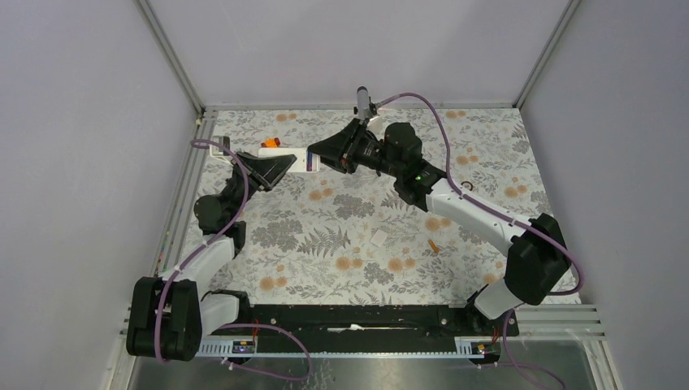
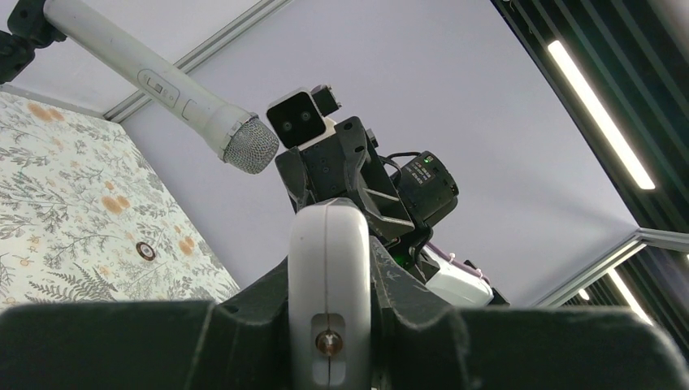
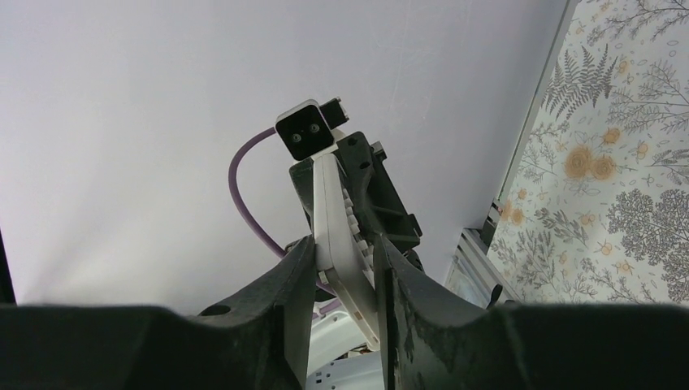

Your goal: Load the batteries into the remote control

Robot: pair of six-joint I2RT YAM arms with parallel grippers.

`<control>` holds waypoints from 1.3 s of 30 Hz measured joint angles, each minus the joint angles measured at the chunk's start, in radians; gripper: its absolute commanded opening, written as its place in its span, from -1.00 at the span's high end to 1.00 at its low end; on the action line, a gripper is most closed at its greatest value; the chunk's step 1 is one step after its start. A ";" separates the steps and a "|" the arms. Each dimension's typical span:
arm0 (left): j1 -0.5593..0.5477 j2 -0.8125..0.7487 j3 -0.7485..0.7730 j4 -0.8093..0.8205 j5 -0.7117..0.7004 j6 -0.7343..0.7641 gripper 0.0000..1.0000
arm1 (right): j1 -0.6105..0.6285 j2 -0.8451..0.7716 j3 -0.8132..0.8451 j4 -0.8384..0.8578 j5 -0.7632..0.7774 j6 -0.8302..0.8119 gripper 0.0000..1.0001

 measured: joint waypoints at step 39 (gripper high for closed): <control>0.013 0.035 0.142 -0.196 -0.003 -0.249 1.00 | 0.037 0.032 0.167 -0.112 0.126 -0.463 0.48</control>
